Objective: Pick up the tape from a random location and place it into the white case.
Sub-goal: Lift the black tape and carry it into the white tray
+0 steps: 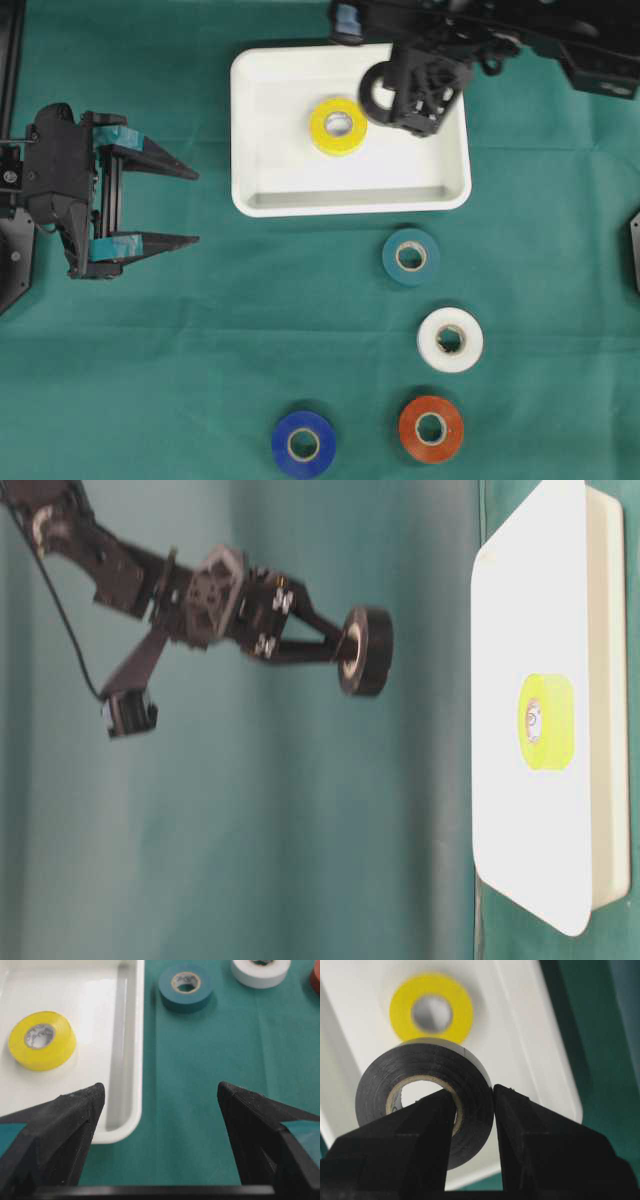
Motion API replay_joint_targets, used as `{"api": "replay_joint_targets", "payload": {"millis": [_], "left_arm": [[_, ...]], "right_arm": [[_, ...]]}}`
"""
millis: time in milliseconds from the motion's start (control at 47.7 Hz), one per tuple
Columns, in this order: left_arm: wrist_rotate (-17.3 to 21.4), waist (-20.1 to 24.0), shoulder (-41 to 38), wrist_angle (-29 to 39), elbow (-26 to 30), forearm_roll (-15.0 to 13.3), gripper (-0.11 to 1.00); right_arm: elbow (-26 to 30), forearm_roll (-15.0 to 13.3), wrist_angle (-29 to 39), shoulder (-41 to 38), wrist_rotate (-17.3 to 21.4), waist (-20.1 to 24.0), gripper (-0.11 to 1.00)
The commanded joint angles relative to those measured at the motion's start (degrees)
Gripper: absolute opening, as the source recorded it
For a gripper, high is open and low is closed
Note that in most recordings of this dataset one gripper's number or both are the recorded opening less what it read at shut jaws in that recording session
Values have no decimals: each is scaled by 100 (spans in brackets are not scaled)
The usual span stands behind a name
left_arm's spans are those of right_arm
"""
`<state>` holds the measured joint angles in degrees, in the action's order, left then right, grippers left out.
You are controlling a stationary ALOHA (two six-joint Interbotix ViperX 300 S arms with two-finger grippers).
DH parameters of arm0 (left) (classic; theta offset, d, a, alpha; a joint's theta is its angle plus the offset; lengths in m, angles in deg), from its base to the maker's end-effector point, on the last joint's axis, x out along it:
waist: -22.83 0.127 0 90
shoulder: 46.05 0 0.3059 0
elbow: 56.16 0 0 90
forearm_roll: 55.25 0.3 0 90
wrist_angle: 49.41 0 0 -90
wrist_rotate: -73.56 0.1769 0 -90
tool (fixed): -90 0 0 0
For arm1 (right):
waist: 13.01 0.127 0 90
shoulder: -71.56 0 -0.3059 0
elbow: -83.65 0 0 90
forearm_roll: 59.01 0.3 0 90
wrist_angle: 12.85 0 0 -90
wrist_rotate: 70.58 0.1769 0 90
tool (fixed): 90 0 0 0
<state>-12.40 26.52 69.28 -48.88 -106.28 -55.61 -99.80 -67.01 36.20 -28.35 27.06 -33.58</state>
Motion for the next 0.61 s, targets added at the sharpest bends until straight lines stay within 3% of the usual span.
{"api": "replay_joint_targets", "payload": {"millis": [0,587], "left_arm": [[0,-18,9,-44,158,-9,90],[-9,-18,-18,-62,167,0,90]], "right_arm": [[-132,0,-97,369,9,-53,27],[-334,0,-299,536,26,-62,27]]}}
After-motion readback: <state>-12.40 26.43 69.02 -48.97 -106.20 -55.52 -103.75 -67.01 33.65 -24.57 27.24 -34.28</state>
